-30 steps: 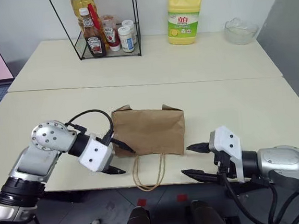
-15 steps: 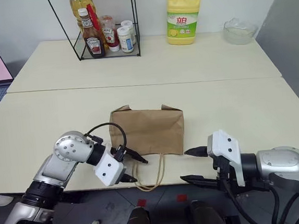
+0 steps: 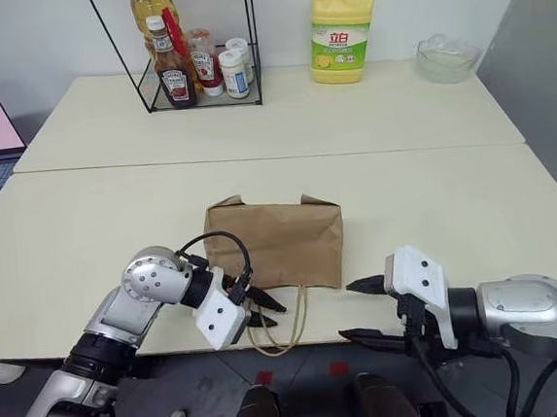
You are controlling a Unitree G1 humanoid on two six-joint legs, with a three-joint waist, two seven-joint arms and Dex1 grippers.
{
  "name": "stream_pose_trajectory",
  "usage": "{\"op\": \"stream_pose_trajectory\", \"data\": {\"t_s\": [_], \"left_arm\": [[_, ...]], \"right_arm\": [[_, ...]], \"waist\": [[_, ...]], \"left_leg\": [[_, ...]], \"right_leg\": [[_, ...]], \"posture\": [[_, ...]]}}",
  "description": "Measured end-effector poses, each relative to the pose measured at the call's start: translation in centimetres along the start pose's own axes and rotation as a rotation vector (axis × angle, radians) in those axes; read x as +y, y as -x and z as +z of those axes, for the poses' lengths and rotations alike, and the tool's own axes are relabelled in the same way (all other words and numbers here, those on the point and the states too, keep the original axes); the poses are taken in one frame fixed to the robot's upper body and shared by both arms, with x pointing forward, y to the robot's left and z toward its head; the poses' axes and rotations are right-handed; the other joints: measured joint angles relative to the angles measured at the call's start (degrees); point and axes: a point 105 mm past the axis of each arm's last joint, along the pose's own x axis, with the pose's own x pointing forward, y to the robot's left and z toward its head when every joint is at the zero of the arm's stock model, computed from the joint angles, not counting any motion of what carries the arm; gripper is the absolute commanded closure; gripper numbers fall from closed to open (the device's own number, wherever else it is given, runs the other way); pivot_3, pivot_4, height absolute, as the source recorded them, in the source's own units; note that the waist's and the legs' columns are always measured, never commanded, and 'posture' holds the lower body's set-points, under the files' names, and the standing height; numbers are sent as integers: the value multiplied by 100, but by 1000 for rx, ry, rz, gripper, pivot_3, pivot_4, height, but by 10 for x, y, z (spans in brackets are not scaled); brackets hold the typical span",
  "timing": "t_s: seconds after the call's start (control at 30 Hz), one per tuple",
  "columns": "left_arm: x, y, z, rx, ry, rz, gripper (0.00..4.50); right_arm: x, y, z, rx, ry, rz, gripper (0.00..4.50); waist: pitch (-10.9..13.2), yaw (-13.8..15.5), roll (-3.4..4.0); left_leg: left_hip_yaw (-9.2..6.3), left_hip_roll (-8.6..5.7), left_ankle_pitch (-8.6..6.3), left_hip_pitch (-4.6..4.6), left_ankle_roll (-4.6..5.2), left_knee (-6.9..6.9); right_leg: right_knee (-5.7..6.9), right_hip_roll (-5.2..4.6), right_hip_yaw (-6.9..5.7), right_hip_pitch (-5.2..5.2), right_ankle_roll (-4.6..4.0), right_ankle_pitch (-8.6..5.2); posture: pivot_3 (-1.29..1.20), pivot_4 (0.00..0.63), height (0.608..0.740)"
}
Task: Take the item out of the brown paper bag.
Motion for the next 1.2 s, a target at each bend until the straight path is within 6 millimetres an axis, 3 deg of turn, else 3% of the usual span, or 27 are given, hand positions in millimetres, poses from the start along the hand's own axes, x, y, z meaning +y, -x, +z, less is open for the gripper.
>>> {"op": "stream_pose_trajectory", "data": {"t_s": [0.23,0.53,0.7,0.93,1.2], "left_arm": [[2,16,-7,-4,292,-13,4482],[30,21,24,-188,538,46,4482],[43,22,31,-260,655,102,4482],[57,27,33,-273,676,165,4482],[59,25,33,-283,689,179,4482]], "right_arm": [[9,-5,-8,79,164,107,1075],[0,-23,-6,79,395,212,1075],[2,-36,-11,87,496,266,1075],[4,-51,-13,63,583,296,1075],[-16,-70,2,-7,709,211,1075]], "waist": [[0,-9,0],[0,-14,0],[0,-10,0],[0,-7,0],[0,-7,0]], "left_leg": [[0,1,0,3,0,0],[-1,1,0,7,0,2],[-1,0,0,6,-1,2],[-1,0,0,9,-1,2],[-2,0,1,10,-2,3]], "right_leg": [[1,1,0,1,1,0],[0,1,0,4,1,-1],[-1,0,-1,4,1,-1],[0,1,-1,6,1,-1],[0,0,-1,7,0,0]], "posture": [[0,150,740],[0,150,740],[0,150,740],[0,150,740],[0,150,740]]}}
